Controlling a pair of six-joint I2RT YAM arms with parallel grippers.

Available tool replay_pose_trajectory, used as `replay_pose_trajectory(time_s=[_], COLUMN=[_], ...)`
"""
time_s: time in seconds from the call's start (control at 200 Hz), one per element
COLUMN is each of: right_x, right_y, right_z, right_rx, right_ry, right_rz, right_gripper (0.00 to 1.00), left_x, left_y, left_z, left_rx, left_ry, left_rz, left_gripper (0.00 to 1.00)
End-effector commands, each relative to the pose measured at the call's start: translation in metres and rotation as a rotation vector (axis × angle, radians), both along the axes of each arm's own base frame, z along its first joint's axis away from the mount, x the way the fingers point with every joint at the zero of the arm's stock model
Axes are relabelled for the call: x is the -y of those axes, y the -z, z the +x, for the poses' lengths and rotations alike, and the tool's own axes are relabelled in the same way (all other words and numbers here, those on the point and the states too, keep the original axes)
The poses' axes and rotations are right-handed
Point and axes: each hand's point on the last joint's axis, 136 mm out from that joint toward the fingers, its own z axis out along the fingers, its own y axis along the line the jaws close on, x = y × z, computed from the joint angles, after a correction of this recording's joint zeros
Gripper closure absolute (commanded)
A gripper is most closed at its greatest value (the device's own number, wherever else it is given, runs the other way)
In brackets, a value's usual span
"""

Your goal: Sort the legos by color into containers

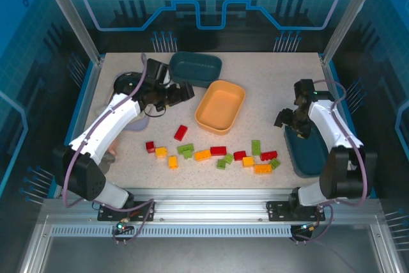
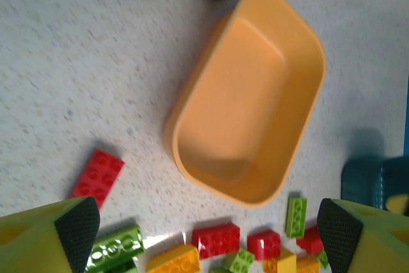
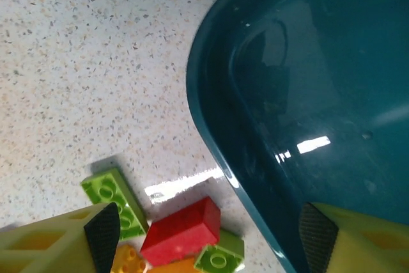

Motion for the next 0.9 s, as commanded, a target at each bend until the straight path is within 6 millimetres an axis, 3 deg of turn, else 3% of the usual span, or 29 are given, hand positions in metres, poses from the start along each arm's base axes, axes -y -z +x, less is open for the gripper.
replay_pose_trajectory(time_s=[0.0,0.245,0.415,0.62,0.73,0.895], right_x=[0.0,-0.002,-0.008,-0.015,-0.02,-0.029], right_y=[0.012,0.043,0.042,0.036,0.017,-0.046], right_z=[0.023,0.061,0.108,0.164,0.188,0.195], right_rx=[0.026,-0.035,0.005,0.048,0.102,0.242], right_ry=[-0.029,-0.06,-0.076,-0.04,-0.035,-0.073], right_rz=[0.026,0.058,0.097,0.163,0.187,0.149], right_gripper=[0.25,0.38,0.49,0.5,0.49,0.39], left_x=[0.017,0.021,0.019,0.019,0.011,-0.022], left_y=[0.001,0.005,-0.001,-0.004,-0.01,-0.016], left_z=[-0.014,-0.027,-0.029,-0.023,-0.012,0.022], left_rx=[-0.021,-0.042,-0.035,-0.034,-0.029,-0.036], left_ry=[0.024,0.03,0.022,-0.002,-0.035,-0.137], left_rz=[-0.05,-0.046,-0.047,-0.053,-0.052,-0.07], left_gripper=[0.09,0.09,0.09,0.09,0.1,0.13])
